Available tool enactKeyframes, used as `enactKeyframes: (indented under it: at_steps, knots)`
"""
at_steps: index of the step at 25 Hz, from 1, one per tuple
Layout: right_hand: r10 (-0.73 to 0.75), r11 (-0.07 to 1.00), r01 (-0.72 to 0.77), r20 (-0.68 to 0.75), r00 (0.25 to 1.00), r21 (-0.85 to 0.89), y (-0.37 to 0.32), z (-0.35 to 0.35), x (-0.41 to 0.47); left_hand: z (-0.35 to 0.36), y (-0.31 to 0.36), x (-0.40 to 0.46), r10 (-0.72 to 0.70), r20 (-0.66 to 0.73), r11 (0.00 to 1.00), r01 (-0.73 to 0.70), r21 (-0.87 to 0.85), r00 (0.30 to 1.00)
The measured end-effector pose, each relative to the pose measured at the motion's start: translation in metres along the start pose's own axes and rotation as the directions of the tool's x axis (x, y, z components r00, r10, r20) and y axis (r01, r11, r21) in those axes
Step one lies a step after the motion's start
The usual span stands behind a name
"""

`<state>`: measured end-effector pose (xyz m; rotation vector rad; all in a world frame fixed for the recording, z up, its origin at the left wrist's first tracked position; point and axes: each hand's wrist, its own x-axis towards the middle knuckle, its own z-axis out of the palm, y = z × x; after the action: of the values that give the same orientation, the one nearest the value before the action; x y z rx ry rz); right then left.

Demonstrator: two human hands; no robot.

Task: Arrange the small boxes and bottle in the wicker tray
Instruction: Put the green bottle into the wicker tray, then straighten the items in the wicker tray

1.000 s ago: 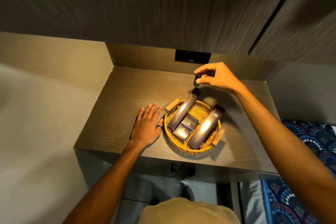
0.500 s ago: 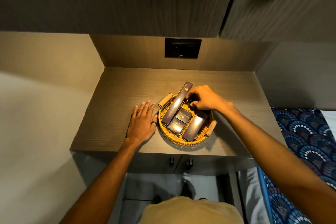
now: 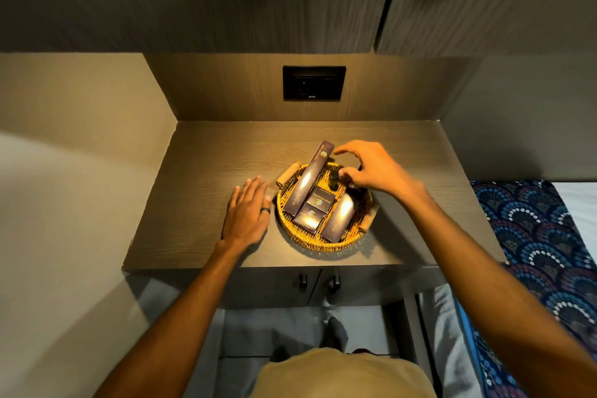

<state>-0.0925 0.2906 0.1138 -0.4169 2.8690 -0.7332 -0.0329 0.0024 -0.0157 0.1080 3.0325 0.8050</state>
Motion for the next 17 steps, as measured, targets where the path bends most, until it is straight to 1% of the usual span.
enactKeyframes:
  at_steps: [1, 2, 3, 4, 6, 8, 10, 11, 13, 17]
  knots:
    - [0.017, 1.0, -0.017, -0.113, 0.993, 0.003, -0.002, 0.005, -0.013, -0.004, 0.003, 0.001, -0.03, -0.02, 0.993, 0.028, -0.113, 0.999]
    - [0.068, 0.998, -0.069, -0.203, 0.977, 0.005, -0.004, 0.016, -0.03, -0.008, 0.008, 0.005, -0.035, -0.033, 0.978, 0.028, -0.206, 0.999]
    - [0.148, 0.989, -0.148, -0.249, 0.957, 0.018, -0.008, 0.032, -0.048, -0.013, 0.012, 0.012, -0.005, -0.037, 0.97, -0.004, -0.243, 0.999]
    - [0.236, 0.971, -0.235, -0.252, 0.939, 0.033, -0.013, 0.052, -0.067, -0.017, 0.018, 0.021, 0.056, -0.025, 0.97, -0.061, -0.234, 0.998]
    - [0.364, 0.931, -0.364, -0.199, 0.91, 0.037, -0.021, 0.088, -0.095, -0.024, 0.03, 0.045, 0.22, 0.05, 0.965, -0.21, -0.155, 0.974]
    - [0.426, 0.905, -0.418, -0.14, 0.894, 0.082, -0.023, 0.107, -0.104, -0.026, 0.041, 0.062, 0.325, 0.152, 0.945, -0.315, -0.082, 0.934]
    - [0.433, 0.897, -0.413, -0.126, 0.893, 0.157, -0.019, 0.108, -0.101, -0.023, 0.044, 0.067, 0.364, 0.216, 0.931, -0.363, -0.045, 0.906]
    - [0.419, 0.902, -0.397, -0.124, 0.899, 0.173, -0.015, 0.105, -0.097, -0.021, 0.044, 0.065, 0.37, 0.211, 0.928, -0.372, -0.031, 0.905]
    - [0.368, 0.925, -0.351, -0.11, 0.923, 0.149, -0.003, 0.098, -0.09, -0.017, 0.043, 0.056, 0.354, 0.157, 0.934, -0.358, 0.0, 0.922]
    - [0.226, 0.974, -0.225, -0.042, 0.973, 0.038, 0.028, 0.077, -0.077, -0.004, 0.05, 0.034, 0.255, 0.064, 0.963, -0.26, 0.072, 0.965]
